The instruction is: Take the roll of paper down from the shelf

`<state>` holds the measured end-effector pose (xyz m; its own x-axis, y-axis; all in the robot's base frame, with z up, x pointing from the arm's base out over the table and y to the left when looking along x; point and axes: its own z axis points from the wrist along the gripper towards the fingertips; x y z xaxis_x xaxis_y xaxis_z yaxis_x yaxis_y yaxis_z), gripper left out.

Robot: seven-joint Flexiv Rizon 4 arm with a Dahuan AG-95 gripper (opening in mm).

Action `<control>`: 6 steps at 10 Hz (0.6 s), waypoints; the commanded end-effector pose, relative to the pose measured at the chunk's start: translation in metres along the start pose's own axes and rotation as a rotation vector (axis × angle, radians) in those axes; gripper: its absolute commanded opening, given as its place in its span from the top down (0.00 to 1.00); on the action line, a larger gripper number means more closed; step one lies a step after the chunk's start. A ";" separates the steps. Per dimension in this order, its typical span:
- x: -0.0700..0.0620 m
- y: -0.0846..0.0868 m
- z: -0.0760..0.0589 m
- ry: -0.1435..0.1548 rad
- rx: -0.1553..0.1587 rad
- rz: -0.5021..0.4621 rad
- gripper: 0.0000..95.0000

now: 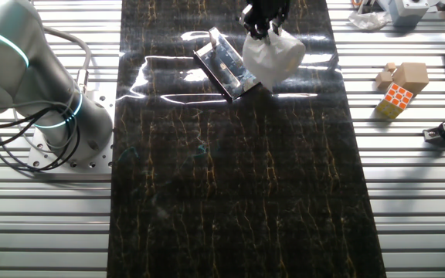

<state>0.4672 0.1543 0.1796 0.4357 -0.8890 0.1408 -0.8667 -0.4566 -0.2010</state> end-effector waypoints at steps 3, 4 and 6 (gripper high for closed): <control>-0.019 -0.023 0.009 -0.070 -0.252 0.921 1.00; -0.022 -0.026 0.010 -0.064 -0.271 0.959 1.00; -0.031 -0.032 0.016 -0.051 -0.282 1.019 1.00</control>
<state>0.4791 0.1792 0.1722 -0.2202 -0.9755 0.0023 -0.9737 0.2196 -0.0613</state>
